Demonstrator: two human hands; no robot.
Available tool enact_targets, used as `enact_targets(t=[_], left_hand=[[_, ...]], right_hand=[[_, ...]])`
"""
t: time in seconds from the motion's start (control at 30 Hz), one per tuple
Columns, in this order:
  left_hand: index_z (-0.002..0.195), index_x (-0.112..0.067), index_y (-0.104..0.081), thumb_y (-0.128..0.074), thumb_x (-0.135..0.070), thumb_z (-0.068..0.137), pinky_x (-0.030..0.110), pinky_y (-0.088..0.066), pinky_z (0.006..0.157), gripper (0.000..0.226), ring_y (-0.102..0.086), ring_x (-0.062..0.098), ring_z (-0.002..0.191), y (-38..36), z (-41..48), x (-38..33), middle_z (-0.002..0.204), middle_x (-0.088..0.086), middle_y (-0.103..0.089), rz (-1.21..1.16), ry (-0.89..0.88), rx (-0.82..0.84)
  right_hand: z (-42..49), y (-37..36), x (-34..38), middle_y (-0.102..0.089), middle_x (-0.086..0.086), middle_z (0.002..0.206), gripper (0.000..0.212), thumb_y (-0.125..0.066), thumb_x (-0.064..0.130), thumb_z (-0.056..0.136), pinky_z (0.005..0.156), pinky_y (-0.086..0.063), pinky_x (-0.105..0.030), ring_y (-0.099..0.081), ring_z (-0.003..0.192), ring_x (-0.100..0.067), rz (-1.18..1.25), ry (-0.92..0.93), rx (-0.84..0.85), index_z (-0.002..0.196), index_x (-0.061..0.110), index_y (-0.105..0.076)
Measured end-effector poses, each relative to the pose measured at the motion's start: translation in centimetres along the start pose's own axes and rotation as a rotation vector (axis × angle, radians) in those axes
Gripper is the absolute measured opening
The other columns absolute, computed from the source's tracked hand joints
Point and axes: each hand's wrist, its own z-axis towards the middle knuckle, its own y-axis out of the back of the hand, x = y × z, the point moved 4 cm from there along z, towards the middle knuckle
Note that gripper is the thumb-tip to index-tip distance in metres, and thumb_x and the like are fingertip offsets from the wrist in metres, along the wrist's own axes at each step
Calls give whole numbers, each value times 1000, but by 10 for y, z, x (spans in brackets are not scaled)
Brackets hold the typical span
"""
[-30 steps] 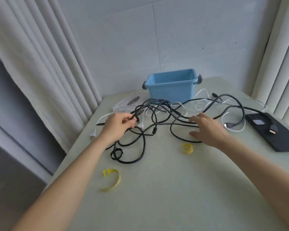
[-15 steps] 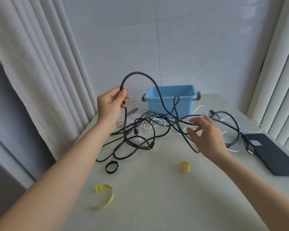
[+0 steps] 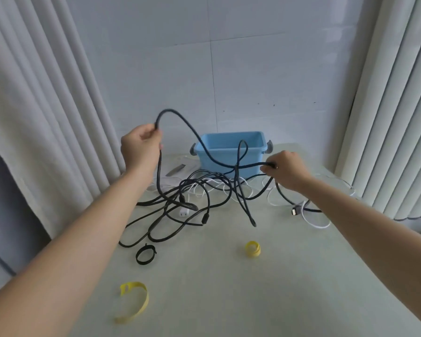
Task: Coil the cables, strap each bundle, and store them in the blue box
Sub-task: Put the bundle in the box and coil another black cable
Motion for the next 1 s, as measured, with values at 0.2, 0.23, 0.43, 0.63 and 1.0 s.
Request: enact_targets(t=[0.2, 0.23, 0.43, 0.63, 1.0], left_hand=[[120, -16, -69, -72, -8, 79, 37, -44, 106, 41, -55, 24, 116, -34, -35, 5, 126, 8, -57, 562, -318, 242], [111, -18, -73, -72, -8, 79, 37, -45, 103, 34, -57, 23, 112, -44, -42, 8, 119, 6, -63, 614, -380, 342], [102, -23, -71, -61, -35, 96, 36, -40, 84, 17, -58, 23, 101, -97, -81, 30, 101, -3, -70, 922, -543, 840], [100, -18, -70, -57, -27, 101, 32, -50, 73, 16, -64, 20, 89, -103, -73, 18, 90, -3, -69, 572, -309, 864], [101, -33, -76, -57, -24, 100, 10, -44, 89, 22, -63, -9, 102, -118, -78, -20, 99, -23, -74, 186, -71, 895]], right_hand=[[8, 20, 8, -73, -12, 77, 23, -71, 25, 91, 46, -39, -12, -70, 63, -10, 175, -44, 13, 84, 3, -74], [9, 20, 6, -74, -14, 79, 23, -72, 24, 90, 45, -40, -8, -70, 59, -5, 243, -73, 17, 84, 1, -74], [8, 24, 1, -74, -19, 85, 25, -80, 23, 83, 54, -53, -20, -75, 67, -15, 485, -169, 27, 85, -1, -72], [-18, 32, 3, -50, -10, 119, 30, -71, 10, 84, 73, -56, -33, -63, 97, -27, 820, -258, -218, 109, 15, -54], [-41, -26, 65, -73, -3, 103, 21, -70, 24, 91, 83, -49, -28, -66, 96, -15, 969, -164, 265, 108, 12, -66]])
